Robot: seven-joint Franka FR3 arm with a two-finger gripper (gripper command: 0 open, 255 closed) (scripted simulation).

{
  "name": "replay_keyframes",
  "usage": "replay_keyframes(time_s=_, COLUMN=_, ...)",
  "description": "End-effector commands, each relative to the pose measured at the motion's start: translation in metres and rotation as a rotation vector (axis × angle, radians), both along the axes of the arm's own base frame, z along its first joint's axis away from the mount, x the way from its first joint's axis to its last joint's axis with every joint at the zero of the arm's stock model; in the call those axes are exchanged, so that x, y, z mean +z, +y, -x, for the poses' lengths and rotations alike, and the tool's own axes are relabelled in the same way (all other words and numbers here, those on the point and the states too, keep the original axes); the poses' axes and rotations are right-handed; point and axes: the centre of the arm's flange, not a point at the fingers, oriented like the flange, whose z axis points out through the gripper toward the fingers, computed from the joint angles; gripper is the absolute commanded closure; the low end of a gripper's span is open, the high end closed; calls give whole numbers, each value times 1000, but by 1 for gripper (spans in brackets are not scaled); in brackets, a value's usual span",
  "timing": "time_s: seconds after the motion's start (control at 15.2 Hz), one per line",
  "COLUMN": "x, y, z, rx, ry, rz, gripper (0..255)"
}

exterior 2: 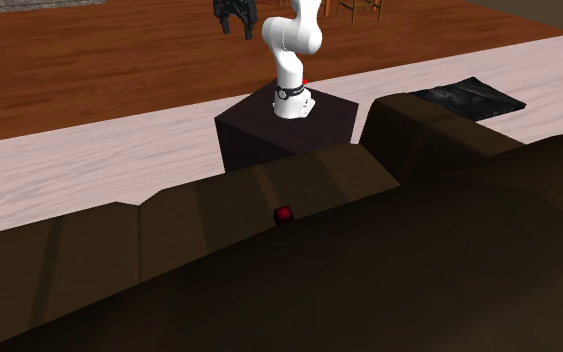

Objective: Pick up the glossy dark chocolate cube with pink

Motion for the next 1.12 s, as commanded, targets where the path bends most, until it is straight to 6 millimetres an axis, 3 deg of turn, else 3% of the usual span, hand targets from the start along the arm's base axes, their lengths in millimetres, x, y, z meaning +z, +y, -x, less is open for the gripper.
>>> replay_keyframes(time_s=0.0, x=0, y=0, z=0, rx=0, ry=0, rz=0, gripper=0)
replay_keyframes(time_s=1.06, x=-99, y=151, z=-125, rx=38, ry=33, rz=44, gripper=0)
